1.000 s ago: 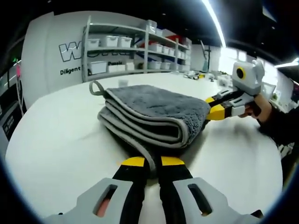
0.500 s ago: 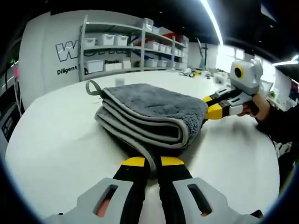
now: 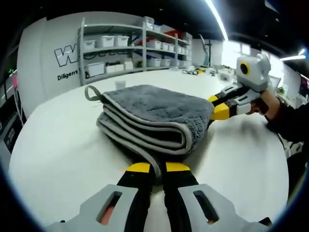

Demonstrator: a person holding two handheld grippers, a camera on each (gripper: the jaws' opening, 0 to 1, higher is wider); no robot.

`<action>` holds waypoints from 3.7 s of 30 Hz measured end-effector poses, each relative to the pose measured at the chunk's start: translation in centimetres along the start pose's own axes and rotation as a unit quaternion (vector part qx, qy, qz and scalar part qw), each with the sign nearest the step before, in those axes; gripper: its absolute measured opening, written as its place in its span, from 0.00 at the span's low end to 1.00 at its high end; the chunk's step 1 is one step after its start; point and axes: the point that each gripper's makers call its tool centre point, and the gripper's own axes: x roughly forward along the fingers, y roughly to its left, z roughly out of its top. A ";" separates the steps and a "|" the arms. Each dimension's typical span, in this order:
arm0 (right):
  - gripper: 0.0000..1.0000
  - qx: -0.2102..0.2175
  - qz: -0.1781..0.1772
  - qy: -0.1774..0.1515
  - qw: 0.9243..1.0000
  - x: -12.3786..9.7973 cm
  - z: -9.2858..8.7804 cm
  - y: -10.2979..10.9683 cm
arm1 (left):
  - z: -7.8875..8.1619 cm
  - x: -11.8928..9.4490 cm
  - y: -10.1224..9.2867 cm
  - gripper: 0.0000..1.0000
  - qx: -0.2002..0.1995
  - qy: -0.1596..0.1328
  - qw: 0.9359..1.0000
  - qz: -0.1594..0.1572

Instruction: Open the folded towel by lifting each exposed corner and separating the folded layers until the towel lies flat within the target outline without major curled edges

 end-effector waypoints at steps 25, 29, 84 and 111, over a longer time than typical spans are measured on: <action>0.06 -0.001 0.000 0.000 1.000 -2.9 -1.2 2.7 | -1.4 -2.4 -3.2 0.06 0.001 -0.015 1.000 -0.019; 0.06 -0.005 -0.001 0.001 1.000 -3.1 -1.3 3.0 | -1.5 -2.6 -3.5 0.06 0.001 -0.020 1.000 -0.021; 1.00 -0.231 -0.088 -0.041 0.968 -8.0 8.0 1.3 | 4.9 -9.4 -6.6 1.00 -0.152 -0.229 0.961 0.039; 1.00 -0.398 0.110 0.060 0.909 -12.3 19.6 2.8 | 6.1 -9.6 -8.1 1.00 -0.433 -0.326 0.839 0.051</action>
